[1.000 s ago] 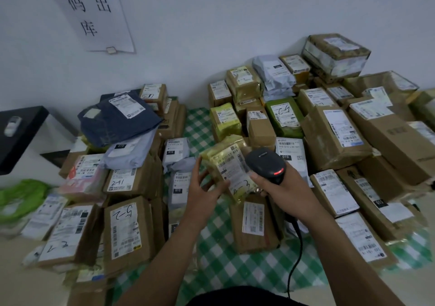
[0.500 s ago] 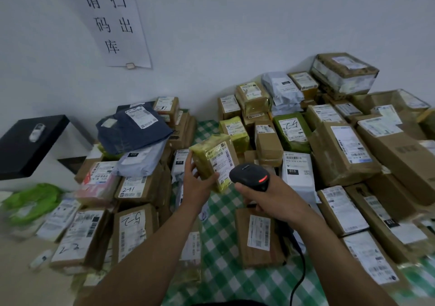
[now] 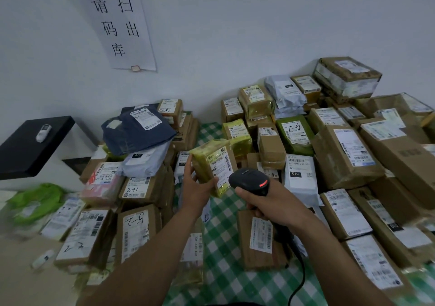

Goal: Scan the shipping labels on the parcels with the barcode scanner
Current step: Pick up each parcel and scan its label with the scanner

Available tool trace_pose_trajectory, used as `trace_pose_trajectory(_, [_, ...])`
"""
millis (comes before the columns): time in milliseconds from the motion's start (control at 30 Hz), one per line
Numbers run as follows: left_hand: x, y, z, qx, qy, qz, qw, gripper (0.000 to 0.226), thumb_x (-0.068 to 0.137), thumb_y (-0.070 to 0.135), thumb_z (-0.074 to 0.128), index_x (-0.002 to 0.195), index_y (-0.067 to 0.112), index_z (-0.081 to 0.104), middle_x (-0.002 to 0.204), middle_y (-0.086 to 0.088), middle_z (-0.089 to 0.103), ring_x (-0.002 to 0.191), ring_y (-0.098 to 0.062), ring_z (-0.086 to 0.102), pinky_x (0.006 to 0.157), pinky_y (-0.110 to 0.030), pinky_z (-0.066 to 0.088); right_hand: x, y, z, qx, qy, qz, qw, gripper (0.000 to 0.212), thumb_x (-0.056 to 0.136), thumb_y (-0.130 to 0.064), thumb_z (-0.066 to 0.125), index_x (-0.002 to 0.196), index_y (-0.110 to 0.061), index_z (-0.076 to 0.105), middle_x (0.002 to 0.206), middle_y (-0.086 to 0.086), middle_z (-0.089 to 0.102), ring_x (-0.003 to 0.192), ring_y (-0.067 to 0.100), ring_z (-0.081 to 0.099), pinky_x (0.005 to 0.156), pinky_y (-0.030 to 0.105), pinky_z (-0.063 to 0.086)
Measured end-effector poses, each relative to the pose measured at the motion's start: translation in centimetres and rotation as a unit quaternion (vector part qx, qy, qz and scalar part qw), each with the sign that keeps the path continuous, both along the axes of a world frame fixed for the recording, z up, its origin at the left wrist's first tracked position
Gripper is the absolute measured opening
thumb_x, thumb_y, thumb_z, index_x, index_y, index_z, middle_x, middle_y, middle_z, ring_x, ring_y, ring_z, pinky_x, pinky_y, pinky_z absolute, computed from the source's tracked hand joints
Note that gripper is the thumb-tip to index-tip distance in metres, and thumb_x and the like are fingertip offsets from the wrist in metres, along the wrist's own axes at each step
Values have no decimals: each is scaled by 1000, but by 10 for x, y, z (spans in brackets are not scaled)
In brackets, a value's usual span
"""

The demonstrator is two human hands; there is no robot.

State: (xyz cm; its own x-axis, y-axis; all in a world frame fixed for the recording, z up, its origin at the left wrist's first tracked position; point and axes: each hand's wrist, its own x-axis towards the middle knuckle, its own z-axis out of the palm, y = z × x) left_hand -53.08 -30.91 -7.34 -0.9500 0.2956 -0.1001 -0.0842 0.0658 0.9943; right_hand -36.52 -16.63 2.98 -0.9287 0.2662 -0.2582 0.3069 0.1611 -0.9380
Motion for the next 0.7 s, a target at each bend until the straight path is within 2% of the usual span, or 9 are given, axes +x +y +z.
trace_pose_trajectory(67, [1, -3, 3, -1, -7, 1, 1000, 105, 82, -14, 77, 161, 28, 23, 138, 2, 45, 123, -15, 49, 69, -8, 54, -1, -1, 0, -5, -3, -3, 1000, 34, 93, -43, 73, 124, -37, 62, 67, -24, 70, 58, -4, 63, 58, 14, 50])
trace_pose_trajectory(167, [3, -14, 7, -32, -21, -8, 999, 106, 81, 0, 84, 161, 35, 26, 146, 0, 51, 130, -18, 54, 75, -16, 57, -1, -1, -3, -2, -3, -10, 1000, 33, 92, -42, 74, 123, -38, 63, 72, -21, 73, 59, -4, 65, 57, 15, 50])
trace_pose_trajectory(267, [13, -36, 12, -101, -28, -16, 994, 101, 82, 12, 86, 160, 42, 29, 147, 6, 55, 125, -12, 57, 72, -12, 52, 0, -1, -8, 3, -7, -19, 1000, 26, 91, -45, 75, 115, -38, 66, 75, -15, 75, 60, -4, 65, 58, 17, 50])
trace_pose_trajectory(333, [22, -56, 14, -165, -5, -21, 986, 98, 82, 23, 87, 159, 44, 30, 142, 11, 59, 120, -7, 58, 75, -12, 50, -1, -3, -12, 9, -19, -20, 1000, 20, 91, -47, 74, 108, -39, 67, 77, -12, 76, 60, -4, 65, 57, 17, 50])
trace_pose_trajectory(400, [31, -73, 11, -235, 28, -32, 971, 92, 78, 38, 88, 152, 51, 34, 131, 16, 65, 115, -5, 62, 84, -21, 55, -4, -6, -15, 13, -29, -13, 999, 19, 91, -48, 73, 107, -43, 65, 80, -10, 77, 60, -3, 65, 56, 17, 51])
trace_pose_trajectory(467, [39, -88, 8, -301, 36, -40, 952, 84, 69, 58, 84, 136, 64, 35, 122, 14, 66, 111, -12, 65, 91, -39, 59, -8, -13, -17, 10, -34, 1, 999, 17, 91, -49, 73, 106, -47, 63, 79, -11, 77, 60, -3, 65, 57, 18, 51])
trace_pose_trajectory(533, [47, -96, 6, -350, 21, -46, 935, 98, 60, 74, 78, 142, 62, 25, 129, 6, 59, 117, -21, 63, 97, -47, 56, -11, -20, -19, 9, -34, 13, 999, 14, 92, -46, 73, 101, -49, 62, 76, -11, 76, 58, -5, 64, 55, 17, 49])
trace_pose_trajectory(600, [58, -100, 3, -402, 5, -52, 914, 113, 64, 77, 76, 153, 56, 10, 144, -3, 45, 128, -30, 55, 104, -47, 49, -14, -26, -21, 5, -37, 16, 999, 12, 92, -43, 73, 99, -45, 64, 75, -8, 75, 55, -6, 62, 52, 14, 47])
trace_pose_trajectory(700, [67, -103, -2, -477, 31, -53, 877, 113, 73, 77, 71, 160, 43, 7, 160, -15, 26, 141, -38, 41, 109, -49, 42, -17, -32, -28, -6, -53, 30, 998, 13, 92, -43, 74, 102, -42, 66, 79, -5, 76, 56, -4, 62, 54, 16, 49])
